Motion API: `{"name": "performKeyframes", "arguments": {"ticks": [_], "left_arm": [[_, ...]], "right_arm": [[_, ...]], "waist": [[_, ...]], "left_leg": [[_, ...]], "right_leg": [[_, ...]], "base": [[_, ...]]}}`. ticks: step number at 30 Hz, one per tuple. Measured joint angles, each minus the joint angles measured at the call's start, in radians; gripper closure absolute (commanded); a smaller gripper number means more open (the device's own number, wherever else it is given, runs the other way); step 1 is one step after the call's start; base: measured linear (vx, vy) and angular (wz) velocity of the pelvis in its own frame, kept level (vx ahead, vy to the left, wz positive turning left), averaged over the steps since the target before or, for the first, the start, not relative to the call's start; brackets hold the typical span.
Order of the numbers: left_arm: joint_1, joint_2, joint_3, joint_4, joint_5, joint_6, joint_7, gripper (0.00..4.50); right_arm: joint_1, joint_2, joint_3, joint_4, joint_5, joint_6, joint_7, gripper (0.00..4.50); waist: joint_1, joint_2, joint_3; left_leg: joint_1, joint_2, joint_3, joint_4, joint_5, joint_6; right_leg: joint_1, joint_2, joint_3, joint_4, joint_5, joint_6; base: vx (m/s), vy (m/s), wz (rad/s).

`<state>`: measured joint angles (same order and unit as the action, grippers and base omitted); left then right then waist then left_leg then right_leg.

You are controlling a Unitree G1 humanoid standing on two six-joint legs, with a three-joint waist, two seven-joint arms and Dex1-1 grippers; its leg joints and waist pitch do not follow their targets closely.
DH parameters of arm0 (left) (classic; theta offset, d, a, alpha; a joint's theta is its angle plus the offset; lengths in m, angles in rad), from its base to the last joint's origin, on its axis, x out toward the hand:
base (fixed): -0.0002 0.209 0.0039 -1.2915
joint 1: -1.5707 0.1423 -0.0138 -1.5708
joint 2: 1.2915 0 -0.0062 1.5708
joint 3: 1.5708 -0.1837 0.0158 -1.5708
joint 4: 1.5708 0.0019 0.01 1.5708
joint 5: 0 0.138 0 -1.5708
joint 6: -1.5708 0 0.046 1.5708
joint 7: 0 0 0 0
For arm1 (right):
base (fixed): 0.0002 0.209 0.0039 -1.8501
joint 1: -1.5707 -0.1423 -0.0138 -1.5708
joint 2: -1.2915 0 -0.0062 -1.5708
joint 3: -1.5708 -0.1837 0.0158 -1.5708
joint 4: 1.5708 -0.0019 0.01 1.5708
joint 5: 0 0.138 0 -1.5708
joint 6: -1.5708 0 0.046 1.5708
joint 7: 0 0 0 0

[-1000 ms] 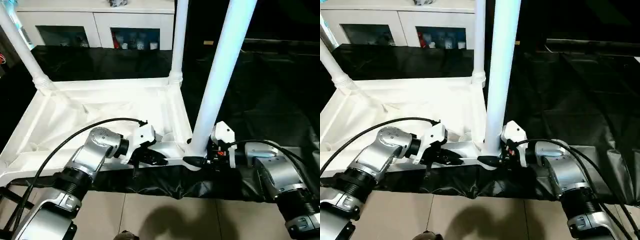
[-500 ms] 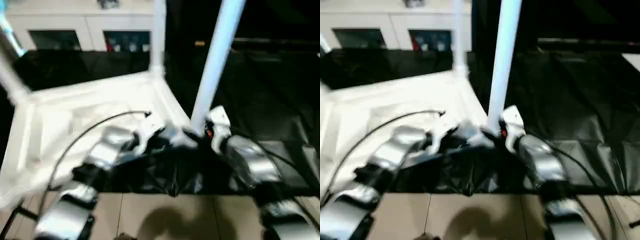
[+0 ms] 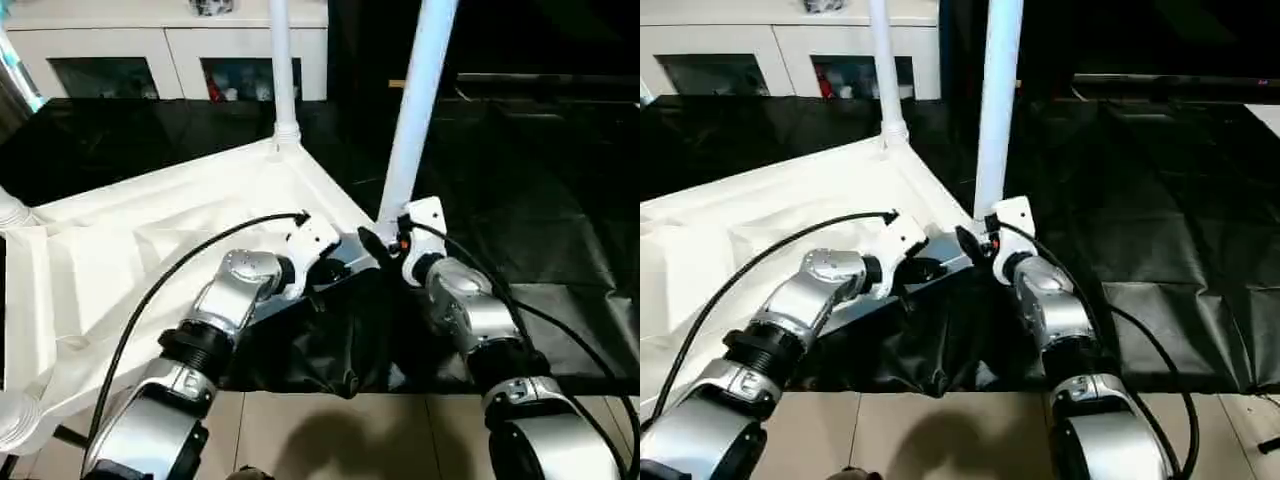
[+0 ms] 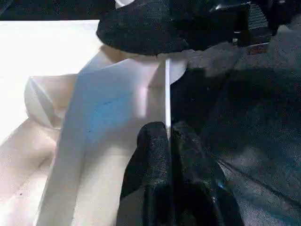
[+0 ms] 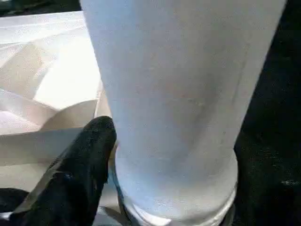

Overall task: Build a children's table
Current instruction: Rotate leg to tighten

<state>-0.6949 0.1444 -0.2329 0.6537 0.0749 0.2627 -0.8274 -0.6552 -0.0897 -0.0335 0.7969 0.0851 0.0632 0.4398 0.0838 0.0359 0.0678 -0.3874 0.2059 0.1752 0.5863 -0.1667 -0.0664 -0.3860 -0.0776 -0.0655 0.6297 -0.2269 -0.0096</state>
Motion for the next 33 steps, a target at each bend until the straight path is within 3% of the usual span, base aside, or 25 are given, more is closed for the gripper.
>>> {"name": "performKeyframes", "arguments": {"ticks": [2,14,15,16,26,33], "left_arm": [[0.014,0.017,-0.006,-0.023,-0.003,-0.004,-0.050,4.50],[0.056,0.122,-0.035,-0.059,-0.059,-0.072,-0.333,4.50],[0.057,0.129,-0.041,-0.059,-0.061,-0.080,-0.361,4.50],[0.057,0.134,-0.043,-0.059,-0.062,-0.085,-0.379,4.50],[0.056,0.156,-0.058,-0.050,-0.072,-0.121,-0.456,4.50],[0.056,0.156,-0.058,-0.048,-0.072,-0.123,-0.456,4.50]], "right_arm": [[0.008,-0.017,0.014,-0.016,0.000,0.003,0.059,0.45],[0.165,-0.244,0.158,-0.279,0.031,0.066,0.549,0.45],[0.181,-0.268,0.165,-0.310,0.039,0.075,0.591,0.80],[0.187,-0.280,0.169,-0.326,0.041,0.082,0.614,0.80],[0.226,-0.328,0.183,-0.391,0.055,0.092,0.682,1.64],[0.235,-0.313,0.180,-0.403,0.062,0.113,0.674,1.77]], "waist": [[0.003,0.000,0.000],[0.022,0.001,0.000],[0.028,0.001,0.000],[0.030,0.001,0.000],[0.043,0.001,0.000],[0.046,0.001,0.000]], "left_leg": [[0.000,0.000,0.000,-0.001,0.001,0.001],[0.000,0.001,0.000,0.002,-0.001,-0.002],[-0.001,0.001,0.000,0.002,-0.001,-0.002],[-0.001,0.001,0.000,0.002,-0.001,-0.002],[-0.001,0.001,0.000,0.003,0.000,0.000],[-0.001,0.001,0.000,0.004,0.002,0.003]], "right_leg": [[0.000,0.000,0.000,0.000,0.000,0.000],[0.001,0.000,-0.001,0.001,0.000,0.000],[0.001,0.000,-0.001,0.001,0.000,0.000],[0.001,0.000,-0.001,0.001,0.000,0.000],[0.001,0.000,-0.001,0.002,0.000,0.000],[0.000,0.000,-0.001,0.003,0.000,0.000]], "base": [[0.000,0.000,0.00],[0.000,0.000,0.00],[0.000,0.000,0.00],[0.000,0.000,0.00],[0.000,0.000,0.00],[0.000,0.000,0.00]]}}
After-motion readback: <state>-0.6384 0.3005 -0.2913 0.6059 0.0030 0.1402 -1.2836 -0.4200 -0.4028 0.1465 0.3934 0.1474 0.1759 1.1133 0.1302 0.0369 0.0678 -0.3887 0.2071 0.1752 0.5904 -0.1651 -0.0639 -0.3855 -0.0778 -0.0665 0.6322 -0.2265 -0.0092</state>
